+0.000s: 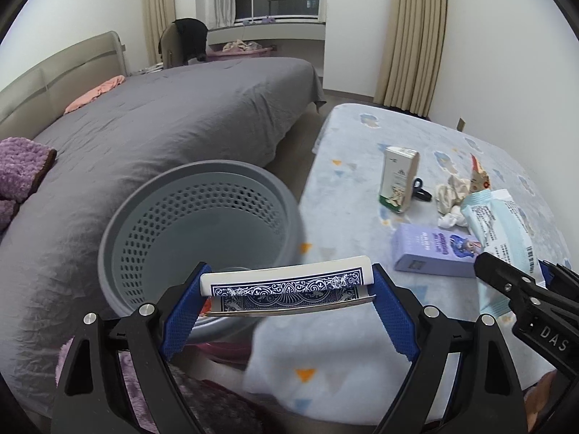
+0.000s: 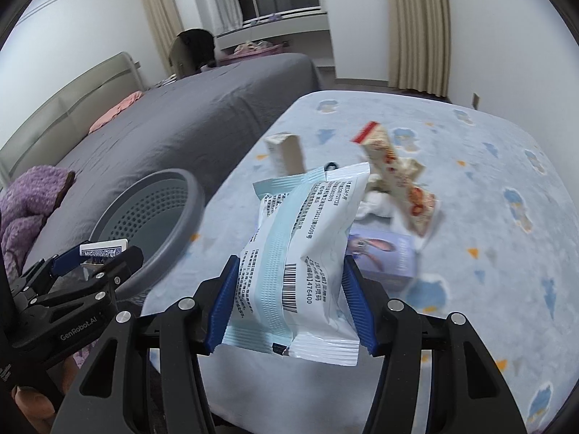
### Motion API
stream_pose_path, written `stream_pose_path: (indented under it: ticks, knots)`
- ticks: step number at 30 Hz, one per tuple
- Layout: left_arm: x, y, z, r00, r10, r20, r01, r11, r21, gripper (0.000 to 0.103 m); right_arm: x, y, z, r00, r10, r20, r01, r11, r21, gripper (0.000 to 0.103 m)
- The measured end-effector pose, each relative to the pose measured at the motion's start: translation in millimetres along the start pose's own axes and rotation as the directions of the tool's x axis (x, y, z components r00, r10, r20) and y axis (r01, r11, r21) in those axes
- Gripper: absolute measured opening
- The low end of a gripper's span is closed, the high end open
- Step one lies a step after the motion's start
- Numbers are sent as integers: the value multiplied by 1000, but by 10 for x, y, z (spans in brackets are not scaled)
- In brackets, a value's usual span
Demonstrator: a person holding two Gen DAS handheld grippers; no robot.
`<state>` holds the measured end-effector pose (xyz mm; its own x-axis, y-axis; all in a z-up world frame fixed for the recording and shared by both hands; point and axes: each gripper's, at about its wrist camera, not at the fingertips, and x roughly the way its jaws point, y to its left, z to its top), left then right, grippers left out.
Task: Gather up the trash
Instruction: 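Carry the card box and wet-wipe packet over the grey basket with both tools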
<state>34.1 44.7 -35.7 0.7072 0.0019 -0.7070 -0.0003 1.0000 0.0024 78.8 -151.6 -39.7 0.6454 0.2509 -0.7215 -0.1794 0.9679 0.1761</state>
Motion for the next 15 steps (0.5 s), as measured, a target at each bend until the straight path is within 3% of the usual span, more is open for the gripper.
stream_pose_path:
  ticks: [15]
  knots:
    - [131,872,181,997,74,7,-73,995,-73,84,503,910,356,992,119,-42,-124,982,-141,55]
